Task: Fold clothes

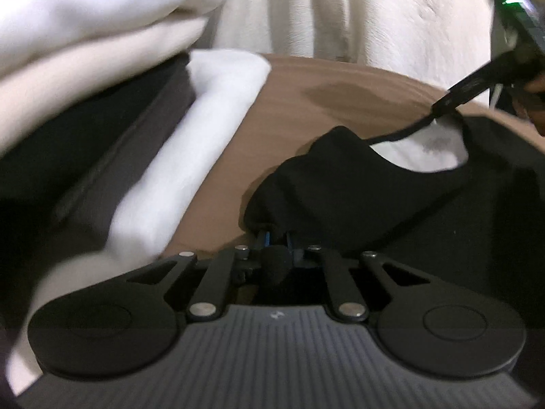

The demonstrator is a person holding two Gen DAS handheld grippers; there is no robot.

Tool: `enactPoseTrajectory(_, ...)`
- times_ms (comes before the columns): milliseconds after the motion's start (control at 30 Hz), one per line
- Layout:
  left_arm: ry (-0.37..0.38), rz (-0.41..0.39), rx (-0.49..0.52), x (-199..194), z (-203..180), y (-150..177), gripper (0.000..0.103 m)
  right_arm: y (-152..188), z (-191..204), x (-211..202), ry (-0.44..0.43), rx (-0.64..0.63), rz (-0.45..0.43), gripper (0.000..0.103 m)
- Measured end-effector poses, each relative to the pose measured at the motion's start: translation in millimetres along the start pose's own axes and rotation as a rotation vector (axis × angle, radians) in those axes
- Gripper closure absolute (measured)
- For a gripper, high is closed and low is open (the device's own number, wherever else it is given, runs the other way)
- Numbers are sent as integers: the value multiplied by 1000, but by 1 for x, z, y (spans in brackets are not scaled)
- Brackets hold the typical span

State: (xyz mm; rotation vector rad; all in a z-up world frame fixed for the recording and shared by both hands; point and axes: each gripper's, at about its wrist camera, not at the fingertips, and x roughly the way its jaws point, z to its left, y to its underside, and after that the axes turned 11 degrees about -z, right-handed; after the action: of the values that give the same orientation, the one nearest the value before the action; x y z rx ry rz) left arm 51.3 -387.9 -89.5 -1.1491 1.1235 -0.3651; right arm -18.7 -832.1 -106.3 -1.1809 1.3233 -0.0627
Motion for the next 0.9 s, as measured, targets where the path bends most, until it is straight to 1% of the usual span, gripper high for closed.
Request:
enactPoseTrajectory(33, -7, -11, 18, -2, -3, -2, 95, 4, 2, 5, 36, -9, -6, 69)
enactPoseTrajectory(67, -18, -40, 15, -6, -3, -6, 95, 6, 3, 6, 56, -12, -35, 97)
enactPoseTrajectory(133, -45, -122, -23, -17, 2, -15, 96, 10, 3, 3, 99, -11, -107, 98)
enactPoseTrajectory(200, -66, -185, -53, -25, 6, -26, 96, 9, -4, -11, 151, 24, -223, 98)
enactPoseTrajectory(233, -87, -192, -54, -23, 6, -29, 96, 8, -11, -12, 168, 53, -240, 98)
enactPoseTrajectory(300, -167, -175, -23, -11, 6, -26, 96, 10, -22, -9, 175, 95, -230, 98)
enactPoseTrajectory(333, -211, -163, -4, -5, 5, -23, 96, 12, -23, -6, 164, 93, -226, 97)
enactPoseTrajectory(367, -243, -132, -6, 4, 8, -17, 95, 14, -23, -4, 128, 82, -219, 92)
enactPoseTrajectory(400, -249, -90, -34, 11, 13, -11, 94, 15, -23, -2, 81, 74, -199, 87)
enactPoseTrajectory(433, -229, -52, -87, 16, 20, -6, 94, 17, -24, -3, 46, 74, -179, 85)
enactPoseTrajectory(467, -196, -34, -154, 16, 28, -1, 93, 20, -26, -10, 50, 83, -187, 72)
enactPoseTrajectory(500, -165, -40, -215, 12, 35, 0, 92, 24, -30, -21, 39, 116, -204, 52)
enactPoseTrajectory(533, -139, -52, -261, 7, 41, -1, 91, 31, -40, -37, 5, 185, -231, 44)
enactPoseTrajectory(567, -112, -60, -296, 3, 47, -3, 91, 38, -50, -53, -29, 253, -259, 40)
enactPoseTrajectory(633, -65, -71, -345, -3, 55, -8, 90, 55, -70, -84, -104, 392, -299, 40)
enactPoseTrajectory(667, -37, -69, -371, -4, 59, -9, 87, 69, -81, -96, -157, 465, -289, 40)
enactPoseTrajectory(700, -10, -59, -399, -2, 62, -9, 78, 82, -91, -107, -206, 522, -278, 40)
enactPoseTrajectory(733, 14, -40, -428, 2, 64, -7, 72, 95, -97, -114, -244, 543, -263, 40)
enactPoseTrajectory(767, 31, -18, -450, 7, 65, -4, 61, 108, -100, -121, -274, 547, -244, 40)
enactPoseTrajectory(800, 43, 5, -468, 13, 64, 0, 58, 122, -102, -126, -287, 542, -225, 40)
enactPoseTrajectory(833, 47, 15, -475, 15, 62, 4, 58, 134, -102, -129, -279, 528, -204, 39)
enactPoseTrajectory(867, 40, 12, -447, 17, 56, 6, 60, 146, -102, -131, -267, 516, -187, 38)
enactPoseTrajectory(900, 30, 8, -400, 18, 49, 6, 68, 156, -101, -132, -248, 507, -178, 38)
